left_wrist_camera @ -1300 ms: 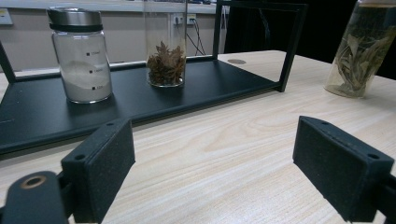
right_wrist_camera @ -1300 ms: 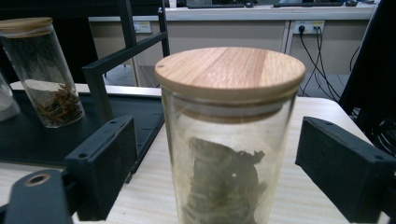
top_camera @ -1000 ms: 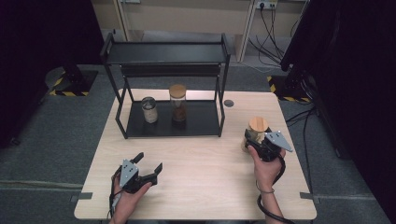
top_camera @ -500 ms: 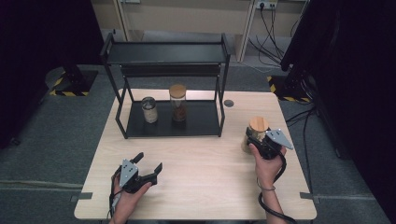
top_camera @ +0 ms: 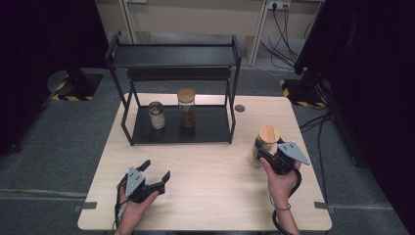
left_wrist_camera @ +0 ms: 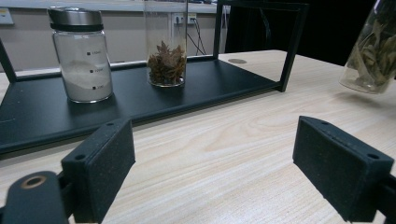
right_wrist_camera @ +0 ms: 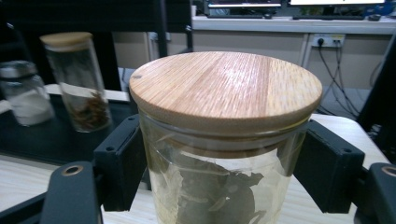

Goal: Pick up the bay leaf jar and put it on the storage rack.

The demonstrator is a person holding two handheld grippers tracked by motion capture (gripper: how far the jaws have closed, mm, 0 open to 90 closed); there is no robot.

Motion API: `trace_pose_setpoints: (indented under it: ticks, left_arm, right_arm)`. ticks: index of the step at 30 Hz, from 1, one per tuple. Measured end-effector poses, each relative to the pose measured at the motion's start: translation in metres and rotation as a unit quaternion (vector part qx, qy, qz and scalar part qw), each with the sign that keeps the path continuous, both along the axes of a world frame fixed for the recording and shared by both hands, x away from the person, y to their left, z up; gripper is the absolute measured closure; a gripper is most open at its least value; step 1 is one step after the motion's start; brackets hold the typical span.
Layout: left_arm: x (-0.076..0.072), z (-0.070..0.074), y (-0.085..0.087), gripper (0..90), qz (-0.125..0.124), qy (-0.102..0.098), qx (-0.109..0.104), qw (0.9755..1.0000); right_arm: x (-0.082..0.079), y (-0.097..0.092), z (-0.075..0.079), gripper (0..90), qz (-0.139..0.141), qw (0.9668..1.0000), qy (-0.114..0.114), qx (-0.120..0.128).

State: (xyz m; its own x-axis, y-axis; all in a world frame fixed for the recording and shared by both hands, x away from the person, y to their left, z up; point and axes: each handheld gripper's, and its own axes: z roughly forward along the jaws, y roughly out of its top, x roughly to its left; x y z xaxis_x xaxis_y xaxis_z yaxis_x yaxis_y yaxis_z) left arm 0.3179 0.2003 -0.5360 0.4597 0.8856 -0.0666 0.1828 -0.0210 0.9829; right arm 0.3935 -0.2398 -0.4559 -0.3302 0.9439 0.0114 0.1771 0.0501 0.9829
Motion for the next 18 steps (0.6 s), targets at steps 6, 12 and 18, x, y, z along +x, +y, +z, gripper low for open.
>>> trace_pose_setpoints:
  ticks: [6,12,18]
  left_arm:
    - [0.0,0.0,0.0,12.5,0.0,0.0,0.0,1.0]
    - [0.0,0.0,0.001,12.5,0.001,0.001,-0.004,1.0]
    - [0.0,0.0,0.0,12.5,0.001,0.0,-0.003,1.0]
  right_arm:
    - [-0.009,0.014,0.007,25.3,0.027,0.9996,-0.004,0.011]
    - [-0.011,0.029,0.012,25.3,0.044,0.9989,-0.01,0.011]
    - [-0.009,0.042,0.016,25.3,0.056,0.9983,-0.014,0.01]
